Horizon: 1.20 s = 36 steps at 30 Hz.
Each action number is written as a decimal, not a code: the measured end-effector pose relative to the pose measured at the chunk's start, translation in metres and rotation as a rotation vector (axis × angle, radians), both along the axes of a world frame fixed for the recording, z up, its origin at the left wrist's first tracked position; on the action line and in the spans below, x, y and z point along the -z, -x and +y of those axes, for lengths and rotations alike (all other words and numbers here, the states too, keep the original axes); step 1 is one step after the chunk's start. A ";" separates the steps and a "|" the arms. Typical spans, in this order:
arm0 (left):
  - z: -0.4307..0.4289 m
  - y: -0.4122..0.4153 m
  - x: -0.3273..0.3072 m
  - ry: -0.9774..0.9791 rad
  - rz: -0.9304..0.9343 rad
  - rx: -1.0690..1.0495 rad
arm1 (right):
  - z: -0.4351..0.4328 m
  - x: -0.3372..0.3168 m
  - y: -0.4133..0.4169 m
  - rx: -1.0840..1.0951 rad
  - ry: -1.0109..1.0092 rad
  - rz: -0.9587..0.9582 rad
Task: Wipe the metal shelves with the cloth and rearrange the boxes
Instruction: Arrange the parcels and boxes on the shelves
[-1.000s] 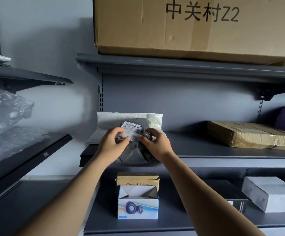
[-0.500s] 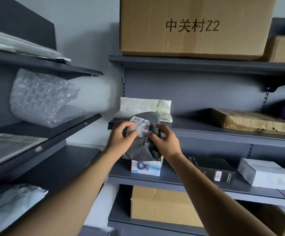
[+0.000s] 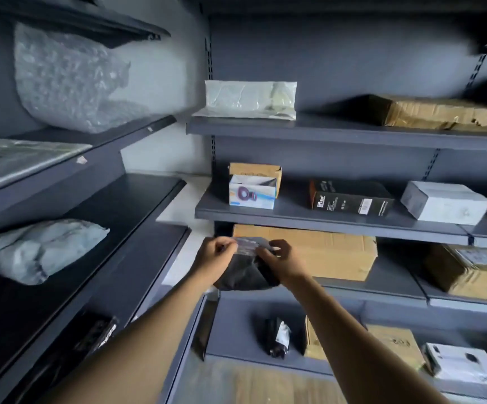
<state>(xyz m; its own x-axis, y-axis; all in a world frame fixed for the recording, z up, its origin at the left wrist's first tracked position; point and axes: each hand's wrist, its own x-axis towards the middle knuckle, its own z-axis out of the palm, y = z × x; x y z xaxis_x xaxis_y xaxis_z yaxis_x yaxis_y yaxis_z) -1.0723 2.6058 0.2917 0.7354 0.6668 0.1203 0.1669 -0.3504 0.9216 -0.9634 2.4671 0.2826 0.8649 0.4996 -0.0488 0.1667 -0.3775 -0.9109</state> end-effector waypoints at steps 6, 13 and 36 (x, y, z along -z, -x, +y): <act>-0.009 0.011 0.078 0.103 0.286 0.047 | -0.021 0.090 0.007 -0.031 0.250 0.166; 0.001 0.001 0.176 0.156 0.449 0.090 | -0.015 0.188 0.002 -0.047 0.370 0.259; 0.156 -0.164 0.747 -0.186 0.339 0.203 | 0.141 0.730 -0.145 0.024 0.295 0.105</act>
